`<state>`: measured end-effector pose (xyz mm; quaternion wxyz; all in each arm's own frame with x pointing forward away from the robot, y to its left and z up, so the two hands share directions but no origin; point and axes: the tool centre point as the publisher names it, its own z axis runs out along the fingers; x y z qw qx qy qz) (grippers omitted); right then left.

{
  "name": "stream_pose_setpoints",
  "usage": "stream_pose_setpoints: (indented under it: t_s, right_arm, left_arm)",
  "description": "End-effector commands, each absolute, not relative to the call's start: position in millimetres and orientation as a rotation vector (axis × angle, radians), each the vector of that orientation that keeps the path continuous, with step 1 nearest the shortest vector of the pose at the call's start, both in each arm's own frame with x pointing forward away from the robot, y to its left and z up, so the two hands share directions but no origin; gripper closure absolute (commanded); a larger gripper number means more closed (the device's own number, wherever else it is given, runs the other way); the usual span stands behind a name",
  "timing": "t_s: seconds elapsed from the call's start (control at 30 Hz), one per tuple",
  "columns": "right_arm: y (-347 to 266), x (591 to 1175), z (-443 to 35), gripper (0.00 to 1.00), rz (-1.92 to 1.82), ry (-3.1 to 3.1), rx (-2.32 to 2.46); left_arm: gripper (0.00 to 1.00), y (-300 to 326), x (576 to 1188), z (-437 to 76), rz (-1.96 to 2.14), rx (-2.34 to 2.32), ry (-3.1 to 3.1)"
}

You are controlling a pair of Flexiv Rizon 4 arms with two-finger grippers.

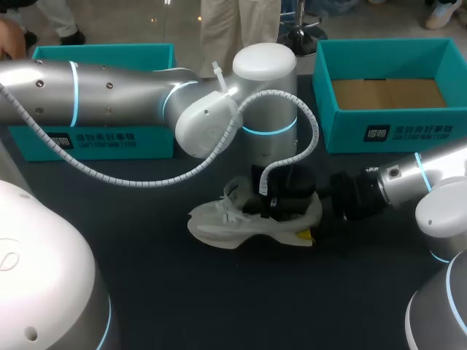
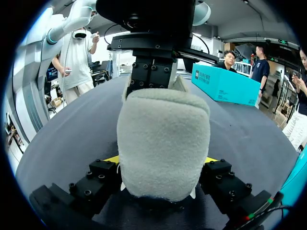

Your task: Take the shoe out of the shoebox, open the shoe tongue, remove and reinsert the insole, then place the shoe into the shoebox

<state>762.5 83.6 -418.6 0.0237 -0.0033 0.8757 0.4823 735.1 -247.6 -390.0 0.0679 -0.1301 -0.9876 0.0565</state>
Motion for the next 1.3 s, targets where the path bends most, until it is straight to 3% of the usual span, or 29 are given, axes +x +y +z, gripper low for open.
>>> stream_pose_setpoints:
  t_s: [0.03,0.3,0.33,0.37,0.5,0.57,0.63,1.2,1.3]
  right_arm:
    - [85,763,-419,1.0,1.486,2.712,-0.008]
    - [85,763,-419,1.0,1.486,2.712,-0.008]
    - [85,763,-419,1.0,1.486,2.712,-0.008]
    - [85,763,-419,1.0,1.486,2.712,-0.008]
    - [85,763,-419,1.0,1.486,2.712,-0.008]
    - [85,763,-419,1.0,1.486,2.712,-0.008]
    - [85,763,-419,1.0,1.486,2.712,-0.008]
    - [85,763,-419,1.0,1.486,2.712,-0.008]
    - [85,763,-419,1.0,1.486,2.712,-0.008]
  left_arm:
    - [1.0,-251,732,-400,0.181,-0.41,-2.963]
    - [1.0,-254,732,-406,0.187,-0.441,-2.946]
    - [0.96,-253,731,-407,0.187,-0.448,-2.945]
    - [0.85,-253,730,-408,0.186,-0.452,-2.945]
    - [0.82,-252,731,-409,0.195,-0.446,-2.95]
    - [0.74,-251,731,-408,0.196,-0.443,-2.956]
    - [0.72,-251,731,-407,0.198,-0.44,-2.957]
    - [0.72,-259,737,-437,0.143,-0.425,-3.046]
    - [0.78,-257,739,-439,0.166,-0.4,-3.125]
